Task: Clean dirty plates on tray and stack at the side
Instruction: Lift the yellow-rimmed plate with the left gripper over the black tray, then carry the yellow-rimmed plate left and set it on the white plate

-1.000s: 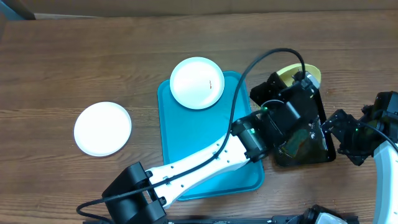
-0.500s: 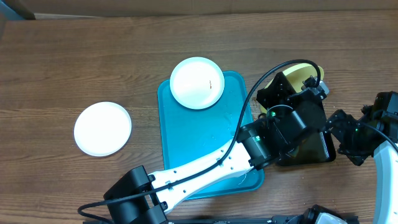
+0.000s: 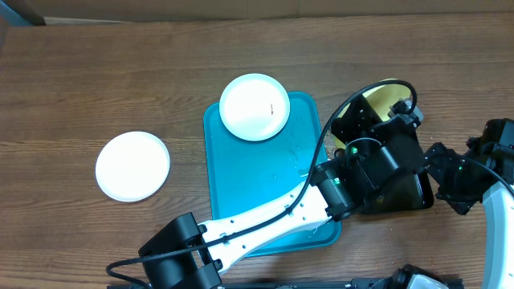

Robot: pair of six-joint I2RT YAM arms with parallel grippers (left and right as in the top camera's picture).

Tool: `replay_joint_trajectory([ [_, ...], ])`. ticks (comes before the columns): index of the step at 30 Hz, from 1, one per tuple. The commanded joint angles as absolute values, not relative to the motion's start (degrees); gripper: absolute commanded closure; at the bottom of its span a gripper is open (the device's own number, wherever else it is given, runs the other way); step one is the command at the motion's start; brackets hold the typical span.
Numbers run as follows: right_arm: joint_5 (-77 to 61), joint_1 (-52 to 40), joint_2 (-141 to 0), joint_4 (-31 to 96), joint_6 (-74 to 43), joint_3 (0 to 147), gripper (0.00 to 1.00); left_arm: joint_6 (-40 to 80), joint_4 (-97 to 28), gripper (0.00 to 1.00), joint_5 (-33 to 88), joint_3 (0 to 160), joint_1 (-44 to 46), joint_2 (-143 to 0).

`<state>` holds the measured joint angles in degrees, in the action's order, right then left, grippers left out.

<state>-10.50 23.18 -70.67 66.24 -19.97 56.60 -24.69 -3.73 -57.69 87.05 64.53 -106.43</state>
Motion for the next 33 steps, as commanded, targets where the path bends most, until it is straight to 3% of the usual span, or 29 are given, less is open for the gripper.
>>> replay_joint_trajectory([
  [1, -10.39, 23.33, -70.30, 66.26, -19.62, 57.34, 0.05, -18.55, -3.99, 0.96, -61.91, 88.29, 64.45, -107.22],
  [3, -10.39, 23.33, -70.30, 66.28, -19.64, 57.34, 0.05, -16.34, -5.02, 0.96, -57.56, 88.29, 64.47, -107.24],
  [4, -10.39, 23.33, -70.30, 66.15, -19.66, 57.34, 0.05, -21.80, -6.44, 0.96, -54.76, 88.29, 64.45, -107.24],
  [5, -10.39, 23.33, -70.30, 66.15, -19.66, 57.34, 0.05, -22.02, -5.98, 0.96, -57.69, 88.29, 64.31, -107.24],
  [6, -10.39, 23.33, -70.30, 66.19, -19.64, 57.34, 0.05, -14.37, -6.46, 0.96, -60.53, 88.29, 63.94, -107.07],
  [9, -10.39, 23.33, -70.30, 66.26, -19.62, 57.34, 0.05, -8.78, -12.95, 0.96, -57.14, 88.31, 63.92, -106.63],
  [12, -10.39, 23.33, -70.30, 66.39, -19.42, 57.34, 0.05, 6.00, -22.46, 0.96, -55.92, 88.36, 63.51, -104.55],
  [17, -10.39, 23.33, -70.30, 66.43, -19.42, 57.34, 0.05, 30.46, -42.81, 0.96, -42.61, 88.36, 57.65, -96.62],
  [21, -10.39, 23.33, -70.30, 66.35, -19.42, 57.34, 0.05, 41.74, -59.09, 0.96, -30.41, 88.36, 45.82, -89.78],
  [26, -10.39, 23.33, -70.30, 66.19, -19.44, 57.34, 0.05, 42.44, -72.40, 0.96, -25.82, 88.29, 26.33, -86.72],
  [33, -10.44, 23.33, -70.30, 66.35, -19.44, 57.34, 0.05, 36.62, -71.53, 0.95, -18.83, 81.38, -0.91, -86.78],
])
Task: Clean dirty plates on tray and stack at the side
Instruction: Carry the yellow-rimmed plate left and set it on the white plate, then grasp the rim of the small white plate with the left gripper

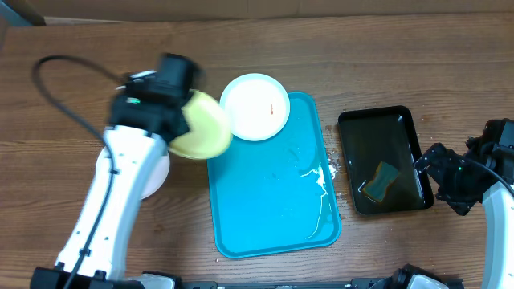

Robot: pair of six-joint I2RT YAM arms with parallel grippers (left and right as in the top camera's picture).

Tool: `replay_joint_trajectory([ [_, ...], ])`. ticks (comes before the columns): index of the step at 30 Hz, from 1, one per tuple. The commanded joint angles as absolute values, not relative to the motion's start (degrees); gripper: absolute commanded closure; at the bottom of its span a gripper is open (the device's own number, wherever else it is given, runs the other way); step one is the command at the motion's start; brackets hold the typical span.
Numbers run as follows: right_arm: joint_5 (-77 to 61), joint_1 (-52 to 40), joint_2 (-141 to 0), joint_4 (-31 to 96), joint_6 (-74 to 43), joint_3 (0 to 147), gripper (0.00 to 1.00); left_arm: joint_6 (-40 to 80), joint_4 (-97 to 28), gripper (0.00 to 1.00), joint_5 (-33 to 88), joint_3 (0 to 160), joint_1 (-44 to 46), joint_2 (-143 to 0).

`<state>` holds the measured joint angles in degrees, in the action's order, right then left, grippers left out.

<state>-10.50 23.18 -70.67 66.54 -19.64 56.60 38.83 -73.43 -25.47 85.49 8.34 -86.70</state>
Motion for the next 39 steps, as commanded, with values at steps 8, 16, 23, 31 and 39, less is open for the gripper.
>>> replay_joint_trajectory([
  [8, -10.41, 23.33, -70.30, 66.24, -19.44, 57.34, 0.05, 29.80, -56.07, 0.96, -5.43, 66.08, -24.36, -86.87],
  [16, -10.41, 23.33, -70.30, 66.15, -19.44, 57.34, 0.05, 24.77, -52.75, 0.56, 0.84, 63.11, -28.05, -86.70],
  [23, -10.41, 23.33, -70.30, 66.15, -19.44, 57.34, 0.05, 20.97, -55.29, 0.46, 13.87, 71.11, -20.14, -86.41],
  [31, -11.75, 23.33, -70.30, 66.15, -16.82, 57.34, 0.05, 2.96, -38.33, 0.16, 3.92, 71.35, 6.55, -90.48],
  [39, -12.38, 23.33, -70.30, 66.35, -16.25, 57.34, 0.05, 12.27, -27.44, 0.29, 0.49, 71.35, 12.80, -103.07],
])
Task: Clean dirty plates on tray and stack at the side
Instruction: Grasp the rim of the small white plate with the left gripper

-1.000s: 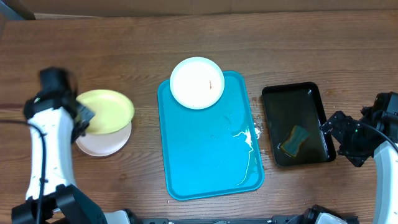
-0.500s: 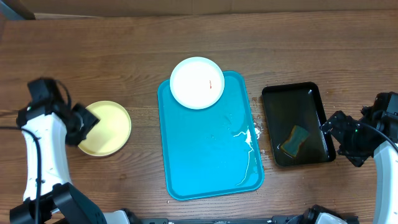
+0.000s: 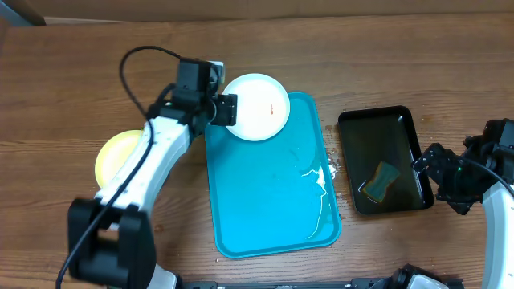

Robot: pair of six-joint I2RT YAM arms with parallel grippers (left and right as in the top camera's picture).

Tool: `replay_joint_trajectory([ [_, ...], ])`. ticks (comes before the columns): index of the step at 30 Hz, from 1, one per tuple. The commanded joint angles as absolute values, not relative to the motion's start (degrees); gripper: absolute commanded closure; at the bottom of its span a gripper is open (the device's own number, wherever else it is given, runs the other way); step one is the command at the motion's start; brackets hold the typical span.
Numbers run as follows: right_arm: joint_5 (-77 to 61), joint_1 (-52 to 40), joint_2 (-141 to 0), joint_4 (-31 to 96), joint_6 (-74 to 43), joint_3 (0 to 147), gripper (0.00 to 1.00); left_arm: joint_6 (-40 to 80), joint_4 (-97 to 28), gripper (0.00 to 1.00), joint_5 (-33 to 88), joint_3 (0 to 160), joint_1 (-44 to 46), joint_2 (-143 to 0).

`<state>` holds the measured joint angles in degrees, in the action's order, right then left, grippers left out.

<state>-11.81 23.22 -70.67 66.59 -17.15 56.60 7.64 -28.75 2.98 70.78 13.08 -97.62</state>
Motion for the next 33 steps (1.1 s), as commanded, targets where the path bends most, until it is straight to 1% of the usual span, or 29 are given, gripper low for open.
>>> replay_joint_trajectory([
  [1, -12.38, 23.33, -70.30, 66.32, -16.25, 57.34, 0.05, 13.10, -26.65, 0.30, 1.87, 71.35, 12.80, -104.64],
  [3, -12.38, 23.33, -70.30, 66.11, -16.27, 57.34, 0.05, 13.17, -25.17, 0.36, 5.04, 71.35, 12.80, -107.70],
  [4, -12.51, 23.31, -70.30, 66.08, -16.27, 57.34, 0.05, 13.61, -24.77, 0.43, 6.09, 71.35, 12.80, -109.08],
  [6, -12.95, 23.33, -70.30, 66.11, -16.25, 57.34, 0.05, 16.23, -24.60, 0.44, 6.04, 71.35, 12.80, -111.35],
  [7, -13.02, 23.33, -70.30, 66.08, -16.27, 57.34, 0.05, 17.04, -24.60, 0.47, 6.09, 71.35, 12.80, -112.12],
  [8, -13.02, 23.33, -70.30, 66.08, -16.27, 57.34, 0.05, 17.34, -24.77, 0.55, 6.09, 71.35, 12.80, -112.86],
  [9, -13.02, 23.33, -70.30, 66.11, -16.25, 57.34, 0.05, 17.39, -25.10, 0.71, 6.09, 71.35, 12.80, -113.16],
  [10, -12.99, 23.33, -70.30, 66.15, -16.25, 57.34, 0.05, 17.41, -25.58, 0.81, 6.26, 71.35, 12.80, -113.16],
  [11, -13.02, 23.33, -70.30, 66.17, -16.25, 57.34, 0.05, 17.39, -25.87, 0.87, 6.35, 71.37, 12.80, -113.12],
  [13, -13.02, 23.31, -70.30, 66.08, -16.12, 57.34, 0.05, 17.39, -26.89, 0.96, 8.03, 71.44, 12.80, -112.31],
  [17, -16.62, 21.47, -70.30, 64.93, -11.77, 57.34, 0.10, 17.39, -30.30, 0.96, 12.88, 71.48, 12.80, -109.65],
  [20, -17.17, 18.52, -70.30, 64.18, -9.96, 57.34, 0.11, 17.39, -34.35, 0.96, 14.96, 71.48, 12.80, -106.94],
  [24, -16.12, 14.06, -70.30, 64.29, -9.82, 57.34, 0.10, 17.87, -43.35, 0.96, 15.29, 71.48, 13.10, -103.15],
  [28, -13.23, 10.70, -70.46, 65.21, -12.21, 56.95, 0.11, 18.28, -53.01, 0.96, 15.09, 71.46, 14.22, -101.71],
  [31, -11.25, 8.67, -70.89, 64.20, -15.18, 54.39, 0.20, 18.26, -57.17, 0.96, 14.83, 70.72, 16.58, -101.89],
  [33, -11.14, 7.51, -71.85, 61.84, -15.90, 51.94, 0.29, 18.31, -57.56, 0.95, 14.81, 69.76, 18.28, -101.89],
])
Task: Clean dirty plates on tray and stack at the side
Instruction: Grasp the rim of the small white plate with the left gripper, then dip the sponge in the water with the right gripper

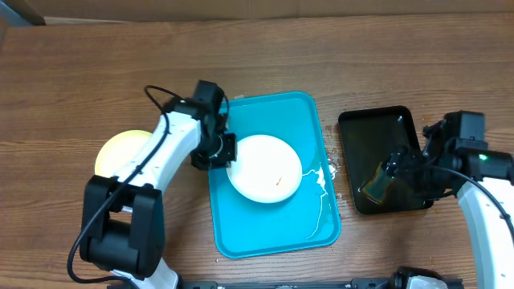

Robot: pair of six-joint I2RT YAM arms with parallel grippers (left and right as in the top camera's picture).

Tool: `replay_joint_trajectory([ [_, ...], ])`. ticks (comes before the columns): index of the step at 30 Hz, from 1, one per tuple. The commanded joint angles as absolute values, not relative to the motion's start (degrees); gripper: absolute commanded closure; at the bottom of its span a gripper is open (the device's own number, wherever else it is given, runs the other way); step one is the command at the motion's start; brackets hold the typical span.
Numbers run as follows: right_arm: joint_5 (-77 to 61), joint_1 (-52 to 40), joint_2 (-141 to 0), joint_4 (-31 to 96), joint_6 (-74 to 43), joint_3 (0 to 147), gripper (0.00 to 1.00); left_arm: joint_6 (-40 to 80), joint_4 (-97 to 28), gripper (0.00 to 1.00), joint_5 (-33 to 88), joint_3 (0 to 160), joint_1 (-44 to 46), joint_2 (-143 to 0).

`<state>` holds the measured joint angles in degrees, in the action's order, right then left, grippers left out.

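A white plate [265, 167] with a small speck on it lies in the middle of the blue tray [273, 233]. My left gripper [227, 151] is shut on the plate's left rim. At the far left, a yellow plate [120, 152] lies on top of another plate on the table. A green sponge [373, 187] lies in the black tray [369, 124] at the right. My right gripper [395, 168] hangs over that tray just above the sponge, fingers apart, holding nothing.
White smears and crumbs [323, 178] lie along the blue tray's right edge. The left arm stretches from the table's front left up to the tray. Bare wooden table lies behind both trays.
The white plate has moved from the blue tray's far left corner to its middle, with my left gripper on its rim. My right gripper has moved left from the table's edge to over the sponge.
My left gripper held the yellow plate over the black tray at the right. Then it held that plate at the left. Later the yellow plate lay on the white plate at the left and the gripper was at the dirty plate, now in the tray's middle.
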<state>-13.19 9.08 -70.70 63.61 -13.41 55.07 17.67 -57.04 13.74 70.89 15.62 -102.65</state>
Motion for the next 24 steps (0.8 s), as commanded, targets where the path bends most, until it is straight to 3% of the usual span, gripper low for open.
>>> replay_joint_trajectory([
  [1, -10.94, 7.11, -72.38, 60.58, -16.84, 50.74, 0.32, 18.68, -57.67, 0.92, 14.66, 69.38, 19.00, -101.89],
  [11, -9.80, 6.33, -81.12, 44.82, -22.79, 41.30, 0.50, 20.73, -58.61, 0.62, 14.02, 69.08, 21.39, -101.86],
  [16, -3.44, 6.33, -87.07, 39.66, -24.58, 40.73, 0.94, 19.66, -57.56, 0.56, 9.02, 69.08, 21.39, -101.89],
  [24, -4.10, 6.31, -84.47, 44.84, -18.72, 46.81, 0.96, 14.06, -52.93, 0.48, 6.90, 69.08, 21.45, -101.89],
])
